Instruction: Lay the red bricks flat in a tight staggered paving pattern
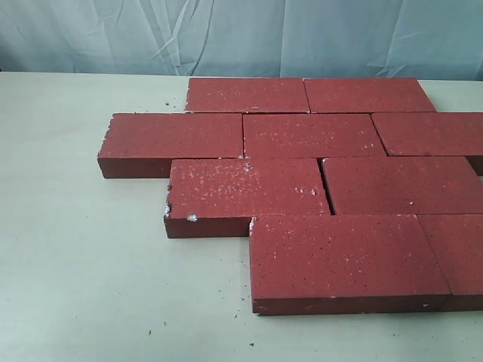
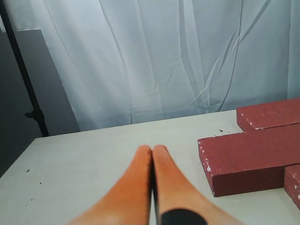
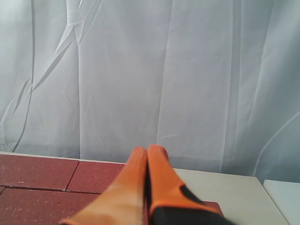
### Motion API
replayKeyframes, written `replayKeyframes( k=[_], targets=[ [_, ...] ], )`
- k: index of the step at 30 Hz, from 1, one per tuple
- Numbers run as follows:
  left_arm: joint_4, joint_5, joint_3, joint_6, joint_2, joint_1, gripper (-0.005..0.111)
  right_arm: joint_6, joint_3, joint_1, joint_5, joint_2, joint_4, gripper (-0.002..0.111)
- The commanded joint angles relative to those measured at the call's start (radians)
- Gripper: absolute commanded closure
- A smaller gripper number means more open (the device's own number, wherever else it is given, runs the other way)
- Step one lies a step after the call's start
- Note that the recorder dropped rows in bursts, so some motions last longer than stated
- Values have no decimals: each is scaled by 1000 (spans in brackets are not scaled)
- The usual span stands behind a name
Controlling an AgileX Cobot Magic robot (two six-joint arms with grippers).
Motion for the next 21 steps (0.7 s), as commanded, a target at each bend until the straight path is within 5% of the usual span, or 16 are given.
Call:
replayKeyframes(
  k=[1,21],
  targets=[
    [-12,-11,81,-8,-103,1,107,1,6,-3,-10,-4,1,109],
    [-55,39,184,-2,-121,59,107,1,6,-3,-12,-4,2,109]
  ],
)
